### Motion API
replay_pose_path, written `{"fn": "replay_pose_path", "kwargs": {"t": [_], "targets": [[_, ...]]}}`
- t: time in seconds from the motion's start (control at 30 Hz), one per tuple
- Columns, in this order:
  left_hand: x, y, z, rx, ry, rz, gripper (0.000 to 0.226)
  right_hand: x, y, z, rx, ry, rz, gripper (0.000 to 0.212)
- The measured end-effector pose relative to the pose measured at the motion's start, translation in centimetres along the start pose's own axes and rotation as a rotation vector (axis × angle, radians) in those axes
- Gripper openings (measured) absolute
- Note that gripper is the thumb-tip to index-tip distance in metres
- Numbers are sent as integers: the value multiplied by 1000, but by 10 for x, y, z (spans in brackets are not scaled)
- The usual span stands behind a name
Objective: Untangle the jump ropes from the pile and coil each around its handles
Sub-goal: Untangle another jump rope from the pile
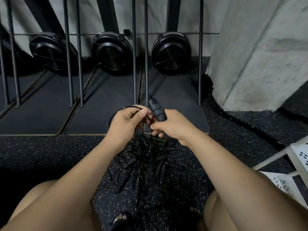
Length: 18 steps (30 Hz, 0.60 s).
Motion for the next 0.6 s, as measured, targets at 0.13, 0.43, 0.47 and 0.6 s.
{"fn": "replay_pose_path", "kwargs": {"t": [0.13, 0.43, 0.47, 0.6], "targets": [[6, 0, -4, -24, -79, -61, 19, 1, 2, 1, -46, -18, -42, 17], [25, 3, 5, 54, -98, -292, 27, 10, -4, -10, -187, 52, -138, 17], [26, -1, 11, 148, -66, -298, 31, 13, -6, -13, -193, 114, -148, 18], [40, -12, 29, 355, 189, -227, 33, 25, -13, -24, -203, 329, -220, 19]]}}
Point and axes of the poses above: each hand's wrist, its own y-axis towards the middle knuckle, its own z-axis out of the palm, x = y × z, the point moved 3 cm from there along y, towards the middle knuckle, and after that the axes turned 5 degrees about z, right-handed, at the moved point
